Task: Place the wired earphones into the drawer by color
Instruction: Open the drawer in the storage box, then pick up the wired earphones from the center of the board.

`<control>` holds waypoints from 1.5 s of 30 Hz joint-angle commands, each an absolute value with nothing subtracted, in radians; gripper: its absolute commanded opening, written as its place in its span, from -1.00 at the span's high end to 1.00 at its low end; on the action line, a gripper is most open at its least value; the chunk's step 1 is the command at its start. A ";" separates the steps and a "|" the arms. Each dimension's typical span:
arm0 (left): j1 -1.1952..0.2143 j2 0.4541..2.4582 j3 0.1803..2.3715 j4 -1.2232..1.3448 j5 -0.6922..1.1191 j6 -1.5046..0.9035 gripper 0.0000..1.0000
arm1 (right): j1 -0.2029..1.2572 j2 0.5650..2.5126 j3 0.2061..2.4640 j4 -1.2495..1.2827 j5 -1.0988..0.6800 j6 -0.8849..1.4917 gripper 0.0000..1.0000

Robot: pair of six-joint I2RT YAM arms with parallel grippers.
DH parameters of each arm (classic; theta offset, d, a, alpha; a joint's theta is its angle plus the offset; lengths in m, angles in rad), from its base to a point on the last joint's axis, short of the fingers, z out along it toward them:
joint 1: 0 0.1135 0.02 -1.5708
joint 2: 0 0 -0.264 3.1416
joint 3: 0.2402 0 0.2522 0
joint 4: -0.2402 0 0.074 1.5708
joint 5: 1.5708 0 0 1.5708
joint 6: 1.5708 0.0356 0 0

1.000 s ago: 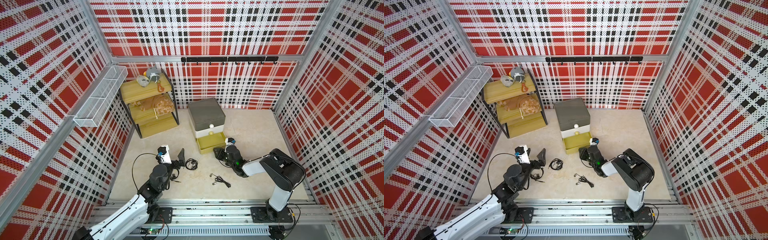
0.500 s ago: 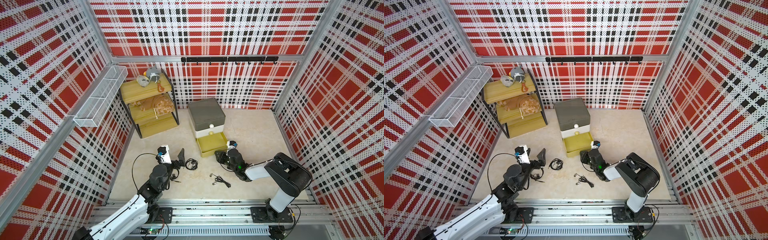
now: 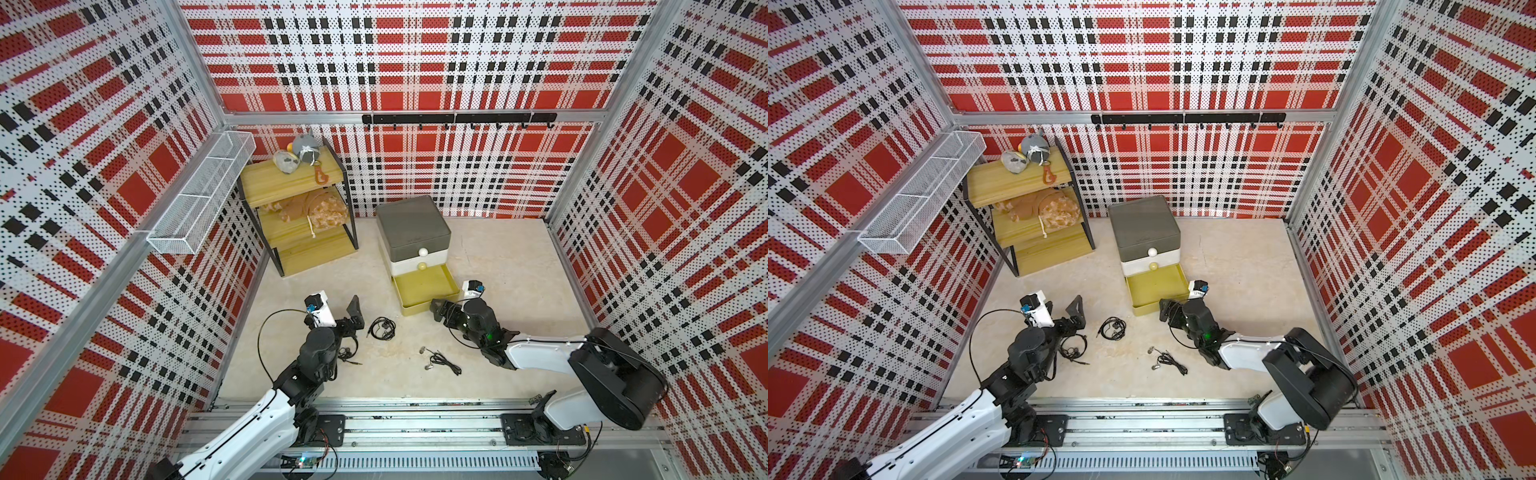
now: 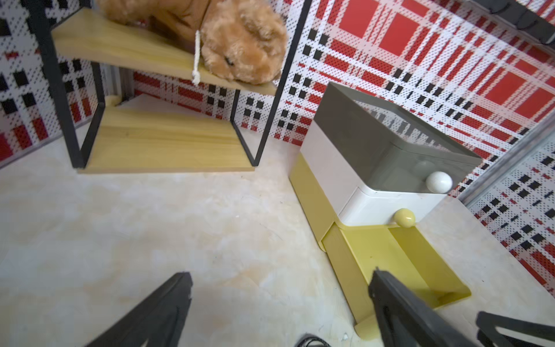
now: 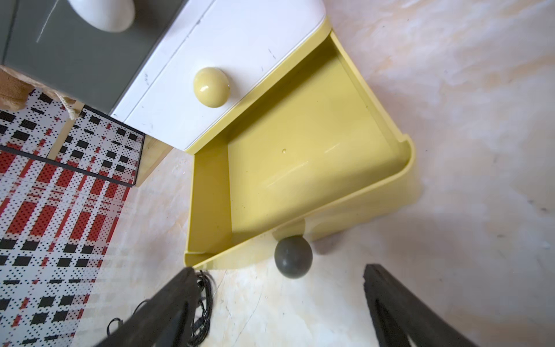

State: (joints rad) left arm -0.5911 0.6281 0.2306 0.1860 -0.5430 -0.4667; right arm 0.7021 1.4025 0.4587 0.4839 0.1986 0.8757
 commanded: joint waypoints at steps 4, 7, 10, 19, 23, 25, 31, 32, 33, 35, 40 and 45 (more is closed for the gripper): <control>-0.559 0.645 0.359 -0.140 -0.593 -0.751 -0.98 | 0.700 1.217 0.451 0.215 0.376 0.733 -1.00; -0.541 0.664 0.380 -0.239 -0.581 -0.849 -0.98 | 0.662 1.159 0.462 0.131 0.385 0.686 -1.00; -0.524 0.679 0.379 -0.294 -0.549 -0.915 -0.98 | 0.616 1.130 0.473 0.086 0.350 0.630 -1.00; -0.498 0.719 0.370 -0.412 -0.549 -1.057 -1.00 | 0.584 1.070 0.455 0.081 0.386 0.461 -1.00; -0.484 0.752 0.365 -0.459 -0.573 -1.113 -0.84 | 0.585 1.039 0.435 0.080 0.404 0.428 -1.00; -0.478 0.780 0.365 -0.474 -0.581 -1.132 -0.66 | 0.586 1.014 0.421 0.091 0.412 0.426 -1.00; -0.471 0.865 0.370 -0.479 -0.572 -1.134 -0.51 | 0.585 0.955 0.399 0.091 0.431 0.422 -1.00; -0.471 0.878 0.372 -0.480 -0.571 -1.134 -0.50 | 0.585 0.948 0.396 0.089 0.432 0.422 -1.00; -0.471 0.890 0.371 -0.479 -0.569 -1.132 -0.49 | 0.584 0.944 0.394 0.089 0.432 0.420 -1.00; -0.471 0.908 0.373 -0.477 -0.569 -1.130 -0.46 | 0.585 0.938 0.391 0.090 0.433 0.422 -1.00; -0.470 0.925 0.360 -0.462 -0.568 -1.128 -0.32 | 0.584 0.934 0.392 0.085 0.438 0.422 -1.00; -0.463 0.931 0.348 -0.436 -0.540 -1.108 -0.23 | 0.584 0.937 0.392 0.084 0.451 0.422 -1.00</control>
